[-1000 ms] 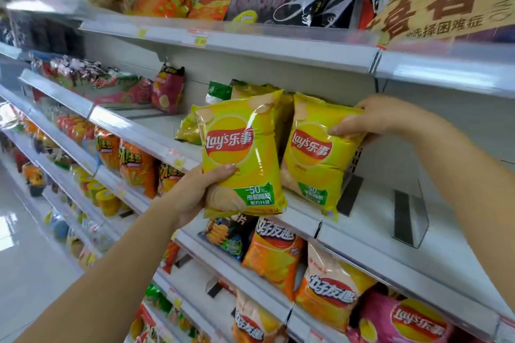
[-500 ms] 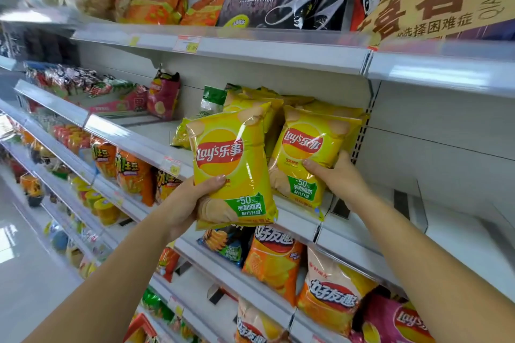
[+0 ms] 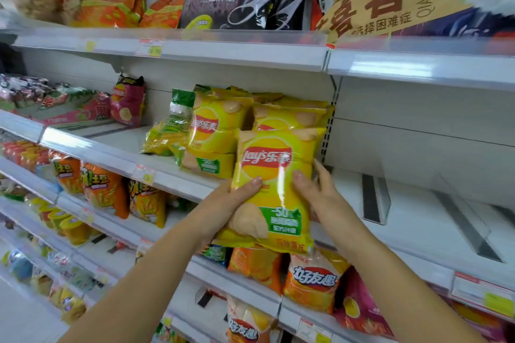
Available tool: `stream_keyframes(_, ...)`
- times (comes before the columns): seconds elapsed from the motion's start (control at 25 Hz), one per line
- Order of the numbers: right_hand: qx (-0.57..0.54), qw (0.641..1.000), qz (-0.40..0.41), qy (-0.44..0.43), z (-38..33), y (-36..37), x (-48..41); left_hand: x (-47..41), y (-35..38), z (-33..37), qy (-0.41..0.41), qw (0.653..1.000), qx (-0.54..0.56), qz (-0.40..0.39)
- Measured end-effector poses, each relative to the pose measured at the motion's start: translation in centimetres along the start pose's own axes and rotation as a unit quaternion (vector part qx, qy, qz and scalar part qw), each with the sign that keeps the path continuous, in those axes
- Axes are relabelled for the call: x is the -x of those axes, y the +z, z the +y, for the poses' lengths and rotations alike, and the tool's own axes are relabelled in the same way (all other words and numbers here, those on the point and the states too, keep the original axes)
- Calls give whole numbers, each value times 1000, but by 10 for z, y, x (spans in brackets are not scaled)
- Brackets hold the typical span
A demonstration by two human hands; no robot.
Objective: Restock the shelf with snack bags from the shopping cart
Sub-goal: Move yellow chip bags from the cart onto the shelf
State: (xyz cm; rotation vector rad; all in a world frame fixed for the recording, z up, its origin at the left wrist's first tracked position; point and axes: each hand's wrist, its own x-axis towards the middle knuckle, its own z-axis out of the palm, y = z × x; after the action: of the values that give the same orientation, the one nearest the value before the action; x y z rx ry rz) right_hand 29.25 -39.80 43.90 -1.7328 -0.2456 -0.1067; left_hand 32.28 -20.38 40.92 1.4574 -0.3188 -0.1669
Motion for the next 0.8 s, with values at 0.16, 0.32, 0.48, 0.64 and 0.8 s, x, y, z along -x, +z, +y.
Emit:
stream_keyframes(0.16,-108,992,39,54,-5,-60,2,-22,59,14,-12,995,-97,-15)
stream_keyframes(0.32,-130,982,123,57,-12,-140,-53,-38,94,28,118,970,-201,72)
stream_keyframes(0.48,-125,981,146,33,5,-176,-124,-69,83,16,286,843,-407,205)
stream_keyframes(0.64,-120,989,76,30,33,-192,-173,-99,88,9,335,750,-545,171)
stream_keyframes(0.8,-50,996,-18,74,48,-212,-195,-112,105,3,342,738,-547,199)
